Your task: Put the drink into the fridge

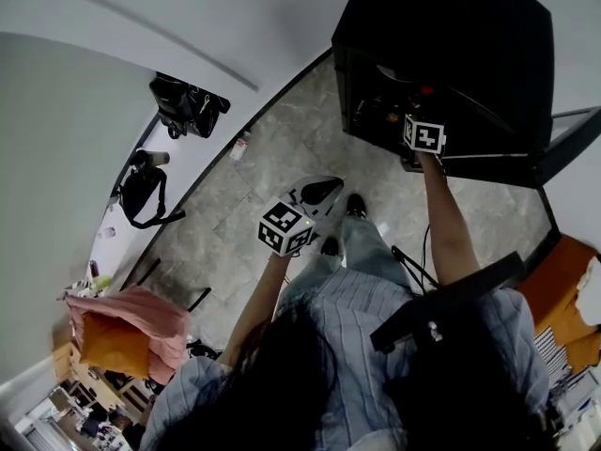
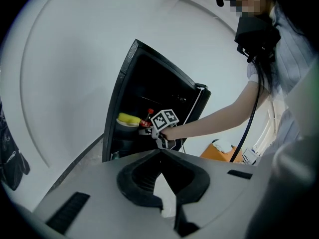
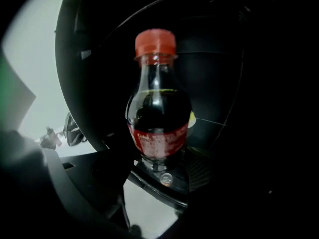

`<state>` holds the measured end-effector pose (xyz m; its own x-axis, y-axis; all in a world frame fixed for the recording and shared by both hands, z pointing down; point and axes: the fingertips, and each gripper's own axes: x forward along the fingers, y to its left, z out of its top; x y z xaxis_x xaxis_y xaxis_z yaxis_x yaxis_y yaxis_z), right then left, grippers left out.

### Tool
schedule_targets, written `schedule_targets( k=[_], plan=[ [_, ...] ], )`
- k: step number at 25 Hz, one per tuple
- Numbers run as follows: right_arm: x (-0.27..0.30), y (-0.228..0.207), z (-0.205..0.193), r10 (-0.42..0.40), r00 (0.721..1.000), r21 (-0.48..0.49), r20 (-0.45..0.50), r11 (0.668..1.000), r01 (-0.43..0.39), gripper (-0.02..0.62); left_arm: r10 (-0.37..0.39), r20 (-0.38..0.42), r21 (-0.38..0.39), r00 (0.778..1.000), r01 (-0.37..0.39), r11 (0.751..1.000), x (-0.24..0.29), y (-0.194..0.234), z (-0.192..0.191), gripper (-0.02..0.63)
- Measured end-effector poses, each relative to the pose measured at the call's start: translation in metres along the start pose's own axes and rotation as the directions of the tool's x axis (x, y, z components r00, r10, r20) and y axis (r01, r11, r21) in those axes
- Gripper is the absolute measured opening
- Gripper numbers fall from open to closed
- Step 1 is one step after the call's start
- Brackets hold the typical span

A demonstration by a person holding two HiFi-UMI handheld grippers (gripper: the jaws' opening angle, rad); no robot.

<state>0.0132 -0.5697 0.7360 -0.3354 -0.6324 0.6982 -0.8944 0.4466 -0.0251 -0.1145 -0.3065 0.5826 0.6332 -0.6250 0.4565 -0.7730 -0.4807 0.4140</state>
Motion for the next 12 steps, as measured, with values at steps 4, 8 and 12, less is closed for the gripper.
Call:
schedule_targets(
  k=[4,8,12],
  plan=[
    [-0.018,-0.004,-0.003,-0.024,1.000,0.071,0.002,0.997,0.024,0.307,0.026,0.002,-0.022,1.000,-0.026,0.999,-0.014,0.003,-0.010,0.008],
    [-0.043,0.000,-0.002,-0.001,1.000,0.106,0.024,0.994,-0.002,0.307,0.028,0.001,-0.019,1.000,-0.028,0.999,-0.024,0.000,-0.016,0.008],
    [-0.078,0.011,-0.001,0.026,0.997,0.113,0.068,0.993,-0.034,0.307,0.023,0.012,-0.009,1.000,-0.023,1.000,-0.029,-0.007,-0.018,0.008]
  ],
)
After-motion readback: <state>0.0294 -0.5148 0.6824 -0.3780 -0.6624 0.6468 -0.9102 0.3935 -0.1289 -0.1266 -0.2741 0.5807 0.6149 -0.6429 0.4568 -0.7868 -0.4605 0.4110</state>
